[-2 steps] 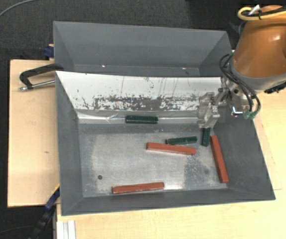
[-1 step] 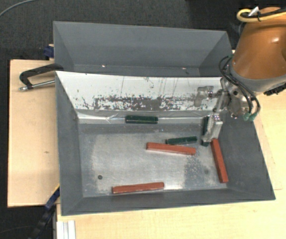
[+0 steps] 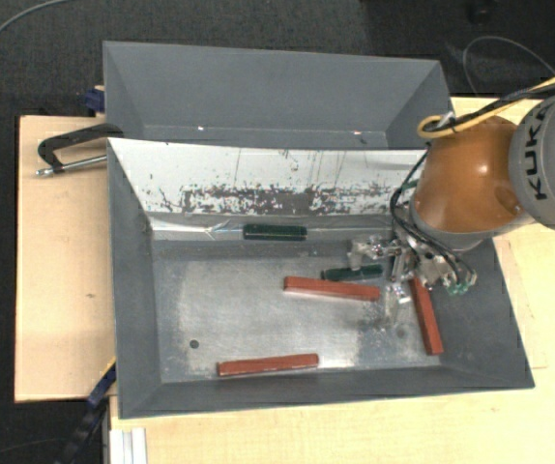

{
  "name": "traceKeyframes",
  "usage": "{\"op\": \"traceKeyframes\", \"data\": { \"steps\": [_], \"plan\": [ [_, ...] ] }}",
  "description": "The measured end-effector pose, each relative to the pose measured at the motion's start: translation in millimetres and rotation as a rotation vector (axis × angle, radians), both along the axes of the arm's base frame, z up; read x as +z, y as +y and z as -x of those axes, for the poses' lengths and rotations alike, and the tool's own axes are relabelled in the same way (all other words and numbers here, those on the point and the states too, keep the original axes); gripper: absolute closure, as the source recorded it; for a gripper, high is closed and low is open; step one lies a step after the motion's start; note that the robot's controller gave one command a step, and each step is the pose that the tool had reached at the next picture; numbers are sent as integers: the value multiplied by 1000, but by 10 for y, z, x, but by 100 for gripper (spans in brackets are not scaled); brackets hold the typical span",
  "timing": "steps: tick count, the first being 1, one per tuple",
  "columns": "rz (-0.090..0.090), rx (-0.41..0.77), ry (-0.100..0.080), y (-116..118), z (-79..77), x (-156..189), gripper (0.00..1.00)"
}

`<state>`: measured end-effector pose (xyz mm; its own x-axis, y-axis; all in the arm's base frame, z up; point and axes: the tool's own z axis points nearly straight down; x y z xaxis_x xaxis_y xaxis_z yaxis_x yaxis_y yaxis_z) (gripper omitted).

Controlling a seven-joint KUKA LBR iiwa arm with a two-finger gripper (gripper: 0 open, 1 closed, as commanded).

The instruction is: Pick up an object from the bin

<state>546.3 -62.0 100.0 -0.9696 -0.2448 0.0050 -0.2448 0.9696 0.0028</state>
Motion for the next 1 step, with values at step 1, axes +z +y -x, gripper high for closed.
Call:
{"op": "traceKeyframes", "data": {
  "steps": [1],
  "plan": [
    [-1,-224,-4,288,-136,-299,0]
  ]
}}
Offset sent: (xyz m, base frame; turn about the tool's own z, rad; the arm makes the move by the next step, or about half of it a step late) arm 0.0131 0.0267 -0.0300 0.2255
